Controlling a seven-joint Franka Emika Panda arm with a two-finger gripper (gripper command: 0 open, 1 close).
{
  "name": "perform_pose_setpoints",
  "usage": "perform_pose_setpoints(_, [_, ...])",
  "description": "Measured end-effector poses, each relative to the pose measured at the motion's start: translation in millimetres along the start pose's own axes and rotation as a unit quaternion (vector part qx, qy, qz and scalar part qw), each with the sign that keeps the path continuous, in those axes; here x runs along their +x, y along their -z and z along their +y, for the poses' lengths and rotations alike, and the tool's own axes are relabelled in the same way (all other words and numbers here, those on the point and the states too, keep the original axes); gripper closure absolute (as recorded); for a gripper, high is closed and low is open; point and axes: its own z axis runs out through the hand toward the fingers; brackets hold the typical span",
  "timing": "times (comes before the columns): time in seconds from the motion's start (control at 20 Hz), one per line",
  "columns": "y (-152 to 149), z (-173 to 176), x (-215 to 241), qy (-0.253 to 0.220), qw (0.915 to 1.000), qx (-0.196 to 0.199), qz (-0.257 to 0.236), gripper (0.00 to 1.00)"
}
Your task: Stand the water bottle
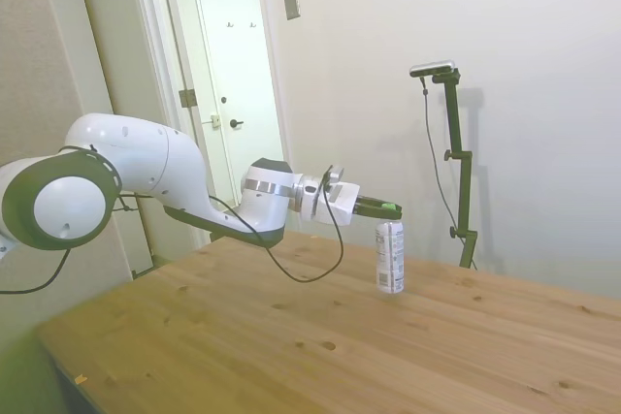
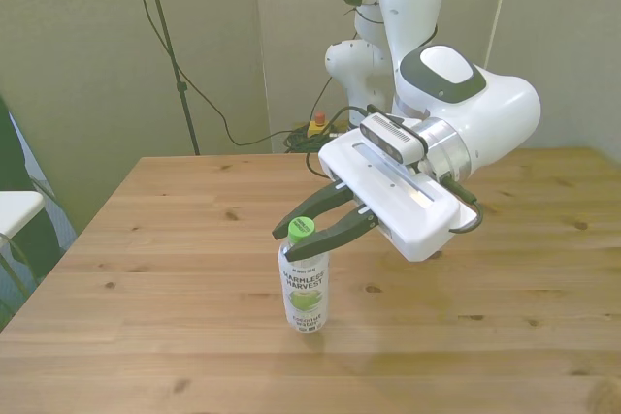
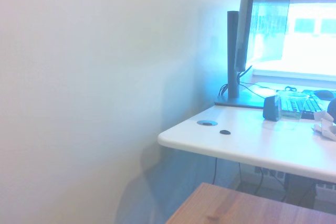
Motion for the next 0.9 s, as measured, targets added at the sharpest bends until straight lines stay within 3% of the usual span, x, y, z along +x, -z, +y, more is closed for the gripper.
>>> perform_pose_setpoints(0.25, [-3.1,9.1,-13.3,0.012,0.9999,-0.001,-0.001,1.00])
perform_pose_setpoints(0.3, [-2.6,9.3,-14.0,0.014,0.9999,0.000,-0.002,0.00])
perform_pose_setpoints(0.9, [-3.5,10.3,-14.0,0.015,0.9999,-0.001,-0.001,0.00])
